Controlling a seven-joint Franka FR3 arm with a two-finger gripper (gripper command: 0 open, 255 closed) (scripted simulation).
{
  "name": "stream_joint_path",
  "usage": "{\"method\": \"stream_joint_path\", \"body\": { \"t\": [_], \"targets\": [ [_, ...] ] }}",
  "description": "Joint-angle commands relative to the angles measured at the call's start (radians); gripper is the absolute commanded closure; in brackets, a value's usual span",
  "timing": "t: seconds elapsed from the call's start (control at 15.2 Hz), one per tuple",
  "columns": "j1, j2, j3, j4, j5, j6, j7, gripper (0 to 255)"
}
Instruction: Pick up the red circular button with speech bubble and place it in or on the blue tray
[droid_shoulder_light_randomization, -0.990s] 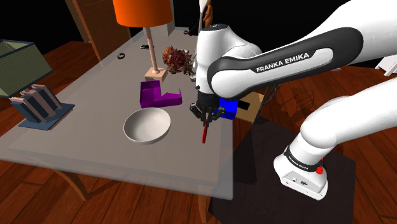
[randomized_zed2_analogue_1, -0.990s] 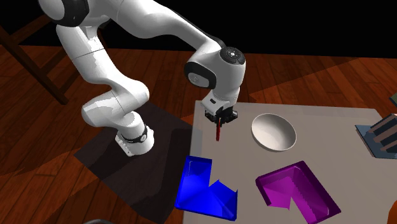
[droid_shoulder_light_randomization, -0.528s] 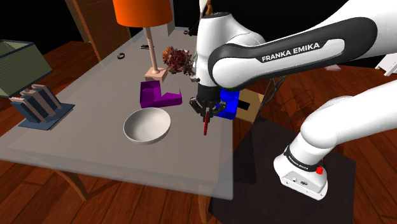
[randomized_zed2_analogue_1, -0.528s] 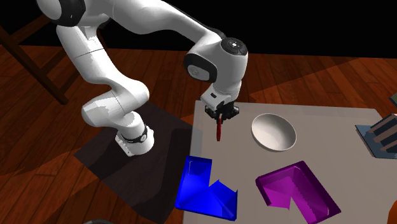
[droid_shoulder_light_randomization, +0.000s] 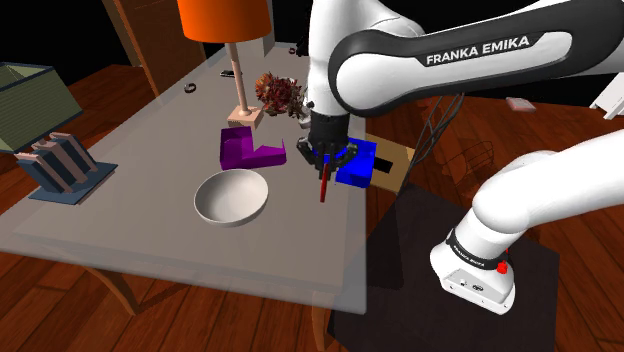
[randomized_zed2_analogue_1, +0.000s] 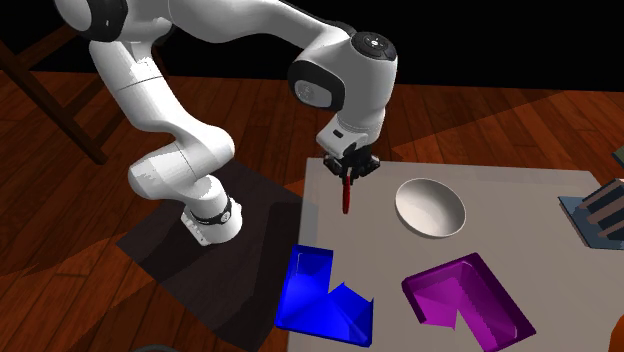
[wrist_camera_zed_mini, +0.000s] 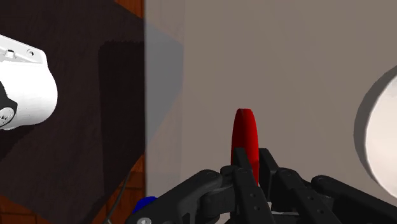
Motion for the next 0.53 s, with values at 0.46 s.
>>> {"method": "stream_joint_path", "body": {
  "t": [0.46],
  "targets": [
    [-0.003,-0.026,-0.044,0.097,-0.023,-0.125,0.004,255]
  ]
}}
